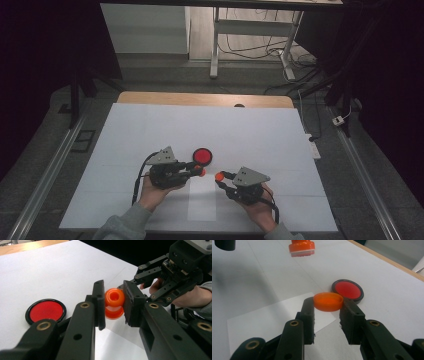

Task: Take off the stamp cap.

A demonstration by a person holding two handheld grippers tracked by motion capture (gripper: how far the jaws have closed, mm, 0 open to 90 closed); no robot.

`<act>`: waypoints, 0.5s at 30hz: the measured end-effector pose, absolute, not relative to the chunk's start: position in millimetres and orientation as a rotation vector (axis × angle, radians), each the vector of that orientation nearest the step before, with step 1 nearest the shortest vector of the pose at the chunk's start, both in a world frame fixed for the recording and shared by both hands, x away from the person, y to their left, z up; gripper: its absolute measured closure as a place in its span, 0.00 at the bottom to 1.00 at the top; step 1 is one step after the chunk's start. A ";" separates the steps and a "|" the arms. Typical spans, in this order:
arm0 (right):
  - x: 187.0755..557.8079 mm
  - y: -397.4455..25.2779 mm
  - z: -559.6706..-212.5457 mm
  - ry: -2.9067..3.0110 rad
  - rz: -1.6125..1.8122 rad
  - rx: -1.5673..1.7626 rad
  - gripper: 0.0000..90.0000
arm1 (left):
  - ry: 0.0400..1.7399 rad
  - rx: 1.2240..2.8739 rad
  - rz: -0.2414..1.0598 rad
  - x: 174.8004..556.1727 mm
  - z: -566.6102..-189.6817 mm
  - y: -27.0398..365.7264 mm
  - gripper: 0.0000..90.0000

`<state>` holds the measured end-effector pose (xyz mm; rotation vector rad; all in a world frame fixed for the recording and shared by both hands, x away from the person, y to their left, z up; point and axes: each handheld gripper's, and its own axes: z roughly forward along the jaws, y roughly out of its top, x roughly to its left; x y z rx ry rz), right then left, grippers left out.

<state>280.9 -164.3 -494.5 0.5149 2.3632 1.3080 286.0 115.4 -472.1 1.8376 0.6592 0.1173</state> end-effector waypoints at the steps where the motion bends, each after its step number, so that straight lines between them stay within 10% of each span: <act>1: 281.2 -165.2 -494.6 2.361 1.307 0.513 0.72 | 0.664 1.837 0.121 286.0 -472.1 115.6 0.81; 15: 286.1 -184.4 -494.2 2.329 1.301 0.570 0.72 | 0.676 1.842 0.133 287.9 -472.8 117.6 0.81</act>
